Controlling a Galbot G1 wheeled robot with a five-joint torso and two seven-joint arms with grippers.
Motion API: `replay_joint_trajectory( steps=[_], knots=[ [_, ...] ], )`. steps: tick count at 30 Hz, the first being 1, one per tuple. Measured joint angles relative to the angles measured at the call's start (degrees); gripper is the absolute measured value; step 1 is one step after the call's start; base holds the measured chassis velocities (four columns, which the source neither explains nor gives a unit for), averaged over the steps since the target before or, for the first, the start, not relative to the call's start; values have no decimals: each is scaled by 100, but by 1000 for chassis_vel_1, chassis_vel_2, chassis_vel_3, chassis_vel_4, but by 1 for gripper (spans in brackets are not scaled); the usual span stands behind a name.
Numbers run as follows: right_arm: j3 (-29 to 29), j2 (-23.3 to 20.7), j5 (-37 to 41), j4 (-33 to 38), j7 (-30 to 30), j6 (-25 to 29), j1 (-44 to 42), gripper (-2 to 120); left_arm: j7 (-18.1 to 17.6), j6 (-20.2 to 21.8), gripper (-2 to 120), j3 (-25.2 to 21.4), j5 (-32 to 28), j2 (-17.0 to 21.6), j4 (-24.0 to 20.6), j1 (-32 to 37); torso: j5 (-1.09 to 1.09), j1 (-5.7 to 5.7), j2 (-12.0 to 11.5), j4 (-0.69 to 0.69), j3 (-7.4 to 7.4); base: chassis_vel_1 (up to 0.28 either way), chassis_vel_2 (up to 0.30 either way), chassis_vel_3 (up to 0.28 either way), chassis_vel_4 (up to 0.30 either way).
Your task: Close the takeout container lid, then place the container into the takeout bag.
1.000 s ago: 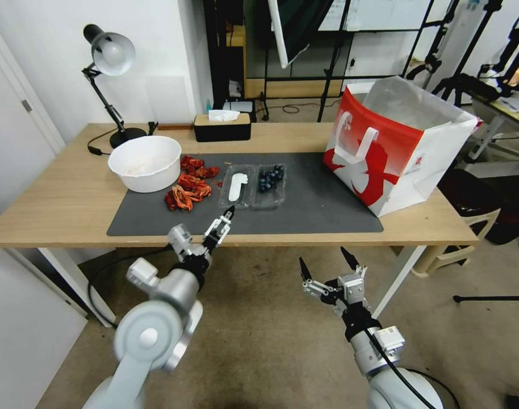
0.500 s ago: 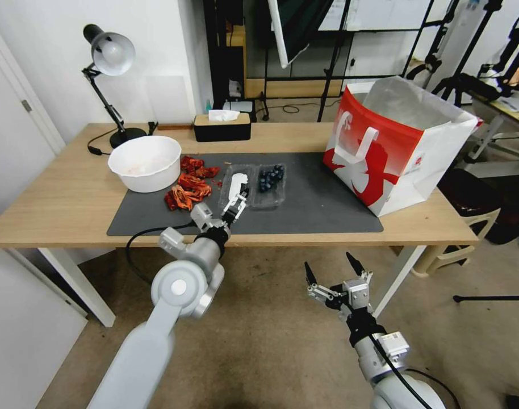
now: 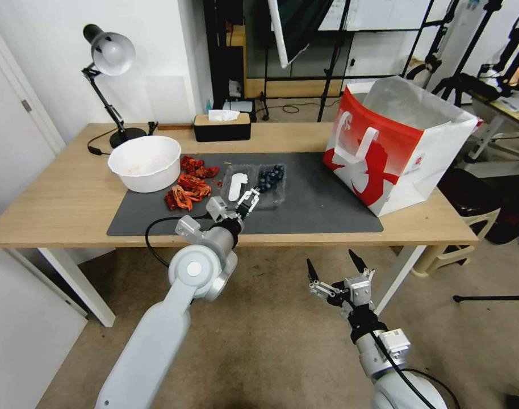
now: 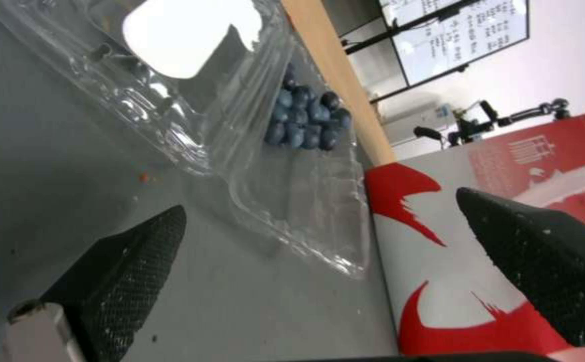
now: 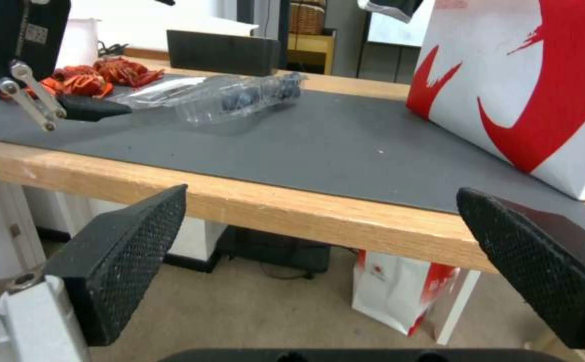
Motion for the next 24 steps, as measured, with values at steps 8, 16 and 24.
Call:
replay_joint_trajectory(
  steps=[8, 16, 24],
  knots=[
    [22, 26, -20, -46, 4, 1, -12, 100, -282, -133, 100, 56, -10, -70, 326, -220, 0, 0, 0, 0, 0, 0, 0, 0, 0],
    [2, 54, -46, -74, -1, 17, -13, 100, -358, -179, 100, 11, -23, -99, 408, -291, 0, 0, 0, 0, 0, 0, 0, 0, 0],
    [-7, 50, -62, -74, -5, 34, -56, 100, -403, -210, 100, -12, -45, -154, 537, -377, 0, -1, 1, 0, 0, 0, 0, 0, 0]
  ],
)
